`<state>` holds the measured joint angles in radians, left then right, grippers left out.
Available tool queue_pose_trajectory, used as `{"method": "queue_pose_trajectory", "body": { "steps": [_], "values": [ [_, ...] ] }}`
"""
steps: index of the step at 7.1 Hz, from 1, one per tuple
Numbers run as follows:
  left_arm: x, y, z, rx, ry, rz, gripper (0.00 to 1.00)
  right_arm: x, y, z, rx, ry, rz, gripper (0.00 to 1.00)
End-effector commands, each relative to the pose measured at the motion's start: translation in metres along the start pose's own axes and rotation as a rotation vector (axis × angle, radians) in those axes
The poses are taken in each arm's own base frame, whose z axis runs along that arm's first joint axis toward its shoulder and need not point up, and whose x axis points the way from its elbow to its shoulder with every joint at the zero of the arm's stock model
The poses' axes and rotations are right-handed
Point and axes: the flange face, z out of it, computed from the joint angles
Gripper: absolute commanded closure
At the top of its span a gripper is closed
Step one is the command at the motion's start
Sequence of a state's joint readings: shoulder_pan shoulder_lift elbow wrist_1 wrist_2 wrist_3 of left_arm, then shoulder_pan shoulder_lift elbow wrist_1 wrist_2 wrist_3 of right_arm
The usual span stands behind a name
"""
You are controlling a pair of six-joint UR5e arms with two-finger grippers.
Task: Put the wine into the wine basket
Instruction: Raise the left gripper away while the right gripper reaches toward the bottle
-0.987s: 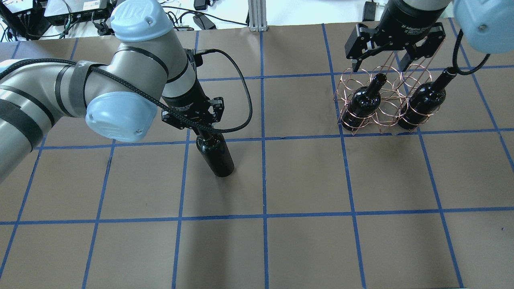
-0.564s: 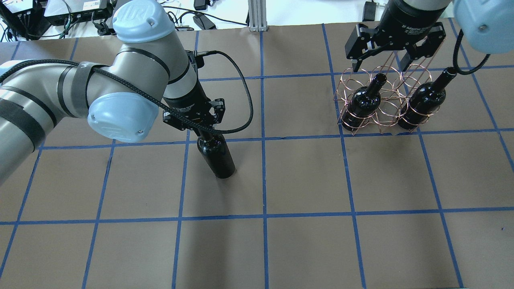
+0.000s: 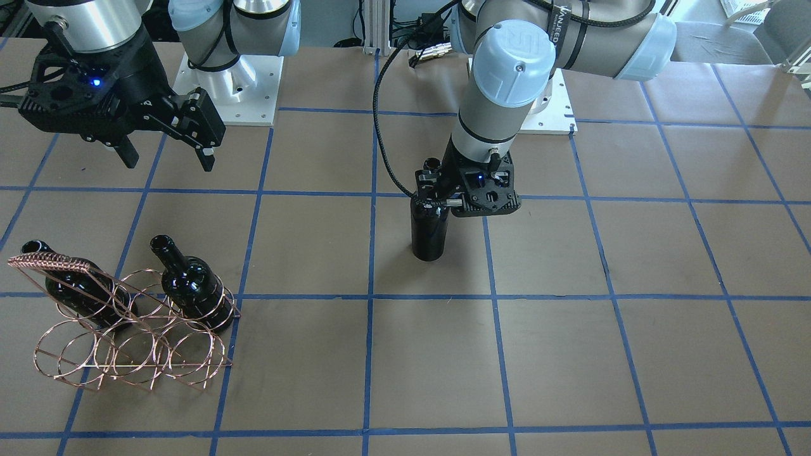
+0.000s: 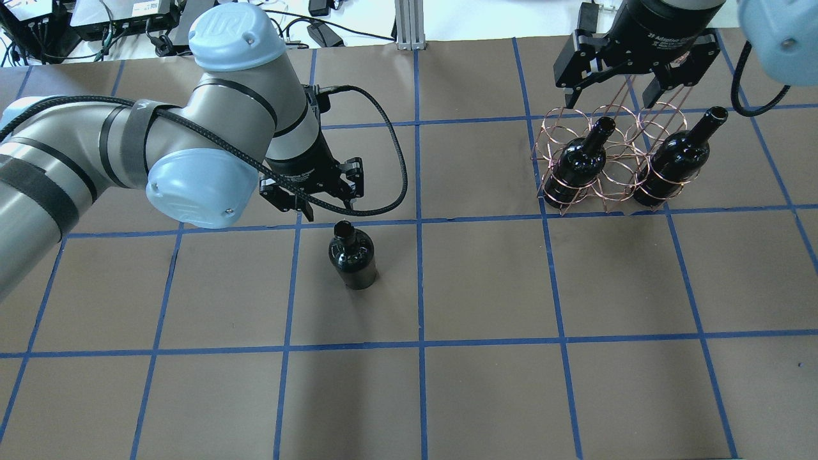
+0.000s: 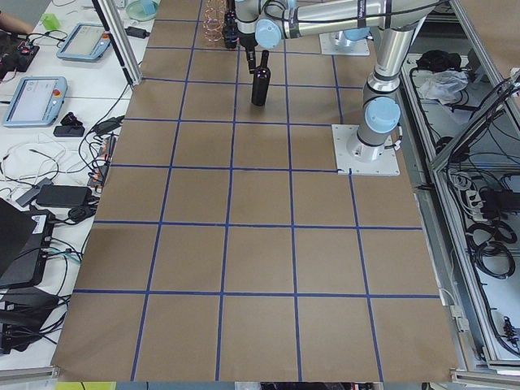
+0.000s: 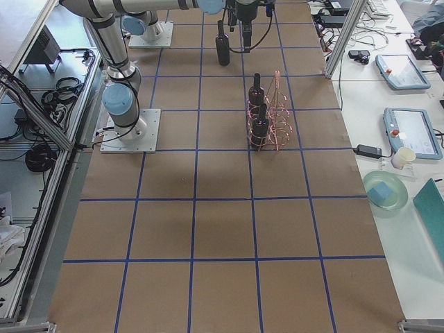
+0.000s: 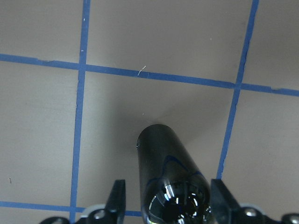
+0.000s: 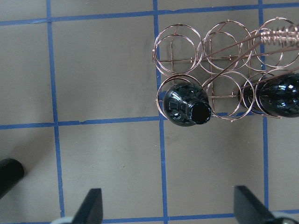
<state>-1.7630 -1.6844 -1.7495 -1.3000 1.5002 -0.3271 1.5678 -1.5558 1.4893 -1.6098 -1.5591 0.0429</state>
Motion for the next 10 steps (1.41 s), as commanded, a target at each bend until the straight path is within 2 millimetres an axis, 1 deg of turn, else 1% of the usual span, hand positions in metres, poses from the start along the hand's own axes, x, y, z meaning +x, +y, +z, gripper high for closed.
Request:
{"method": "queue_pose_trajectory", "body": {
  "steps": [1,2,3,4,5,6,7,8,9,10],
  "values": [
    [0.002,-0.002,-0.038,0.045,0.028,-0.004,0.0,-0.001,-0.001,0.005,-0.011,-0.002,-0.009,0.0],
    [-0.002,-0.01,-0.072,0.074,0.024,-0.004,0.0,-0.006,-0.007,0.011,-0.004,-0.028,-0.008,0.0],
    [-0.023,-0.027,-0.11,0.106,-0.022,-0.023,0.0,-0.019,-0.006,0.008,0.0,-0.051,-0.011,0.0],
    [-0.054,-0.041,-0.139,0.114,-0.049,0.042,0.0,-0.043,-0.005,0.009,-0.001,-0.058,-0.004,0.0],
    [-0.089,-0.054,-0.164,0.15,-0.048,0.041,0.0,-0.089,-0.005,0.005,0.0,-0.067,0.101,0.0],
    [-0.12,-0.057,-0.175,0.148,-0.06,0.03,0.0,-0.138,-0.003,0.009,-0.006,-0.054,0.133,0.0],
    [-0.15,-0.059,-0.185,0.152,-0.078,0.061,0.0,-0.178,0.005,0.02,-0.023,-0.054,0.207,0.0],
    [-0.186,-0.056,-0.194,0.138,-0.102,0.032,0.0,-0.205,0.018,0.026,-0.036,-0.057,0.264,0.0],
    [-0.2,-0.05,-0.199,0.126,-0.102,0.042,0.0,-0.242,0.029,0.042,-0.044,-0.061,0.315,0.0],
    [-0.21,-0.046,-0.206,0.132,-0.115,0.026,0.0,-0.291,0.038,0.058,-0.048,-0.06,0.341,0.0]
  ]
}}
